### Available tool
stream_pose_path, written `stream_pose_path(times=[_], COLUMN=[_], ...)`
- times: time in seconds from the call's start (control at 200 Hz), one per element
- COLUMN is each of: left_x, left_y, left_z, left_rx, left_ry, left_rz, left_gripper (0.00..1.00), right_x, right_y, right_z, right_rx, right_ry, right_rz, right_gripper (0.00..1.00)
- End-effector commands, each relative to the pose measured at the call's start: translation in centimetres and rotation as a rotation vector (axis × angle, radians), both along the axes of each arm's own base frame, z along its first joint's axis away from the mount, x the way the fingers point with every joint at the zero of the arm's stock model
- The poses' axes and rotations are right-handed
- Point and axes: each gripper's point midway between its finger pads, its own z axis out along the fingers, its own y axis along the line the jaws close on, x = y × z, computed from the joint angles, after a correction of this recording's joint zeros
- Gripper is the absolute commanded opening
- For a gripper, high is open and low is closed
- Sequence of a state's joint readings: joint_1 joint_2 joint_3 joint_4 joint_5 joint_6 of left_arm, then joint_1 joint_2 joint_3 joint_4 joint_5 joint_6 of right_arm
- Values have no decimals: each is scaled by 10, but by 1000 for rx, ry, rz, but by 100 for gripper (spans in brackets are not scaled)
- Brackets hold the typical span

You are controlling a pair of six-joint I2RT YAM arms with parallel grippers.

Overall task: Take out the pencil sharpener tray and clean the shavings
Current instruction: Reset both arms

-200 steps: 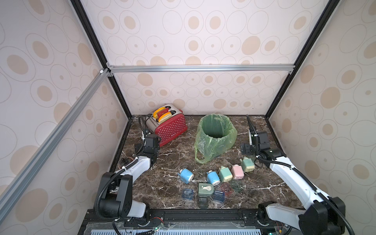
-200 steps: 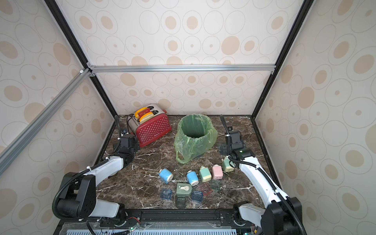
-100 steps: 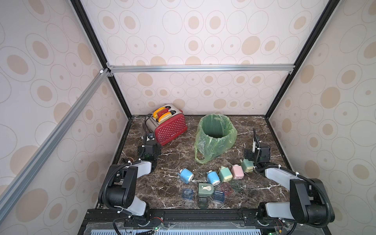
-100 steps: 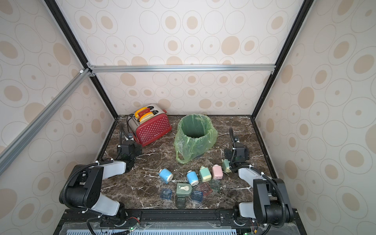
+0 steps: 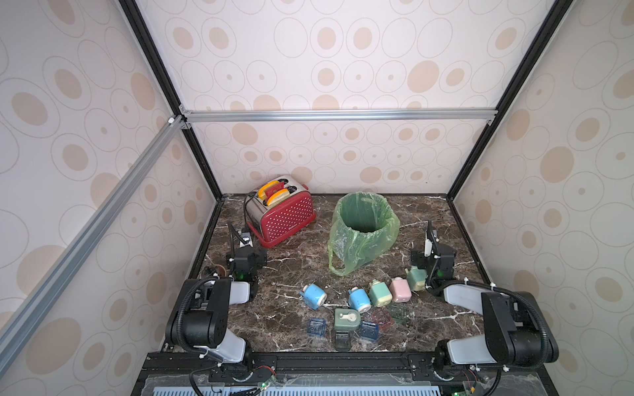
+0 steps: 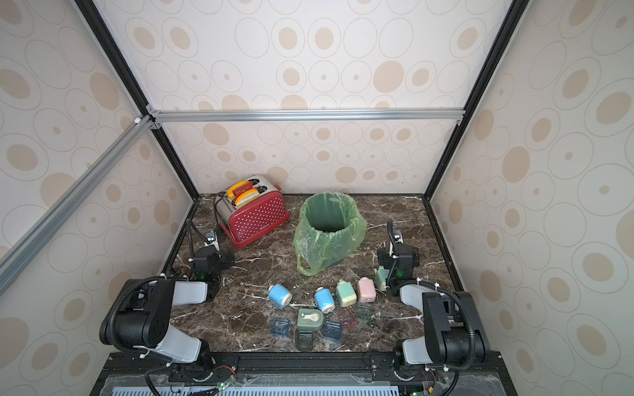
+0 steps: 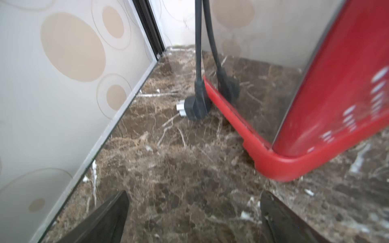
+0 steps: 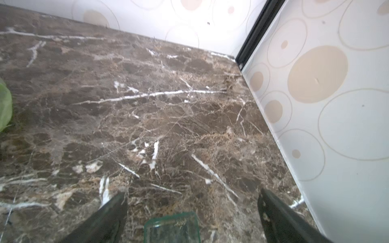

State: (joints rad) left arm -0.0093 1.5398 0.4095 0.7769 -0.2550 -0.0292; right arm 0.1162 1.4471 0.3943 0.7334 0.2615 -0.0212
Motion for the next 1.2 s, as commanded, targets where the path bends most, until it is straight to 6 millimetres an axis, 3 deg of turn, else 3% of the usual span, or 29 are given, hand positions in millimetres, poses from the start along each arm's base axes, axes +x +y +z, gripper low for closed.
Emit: stream_pose_path(times=[0.0,0.19,1.192], left_x=[11,11,11], left_y=[-2,-2,-3], left_z=[18,19,17], left_rx=[-17,-19,-22], left_ry=[-81,-84,-75], left_rz=[-20,-20,-24], left_gripper=[99,99,99], right_x=[7,8,10], right_y=[8,0,-3], right_z=[1,-9,-8], right_rx=[-33,-15,-6], right_ry=[-63,-16,-20], right_rz=[77,36,23], right_gripper=[100,100,100])
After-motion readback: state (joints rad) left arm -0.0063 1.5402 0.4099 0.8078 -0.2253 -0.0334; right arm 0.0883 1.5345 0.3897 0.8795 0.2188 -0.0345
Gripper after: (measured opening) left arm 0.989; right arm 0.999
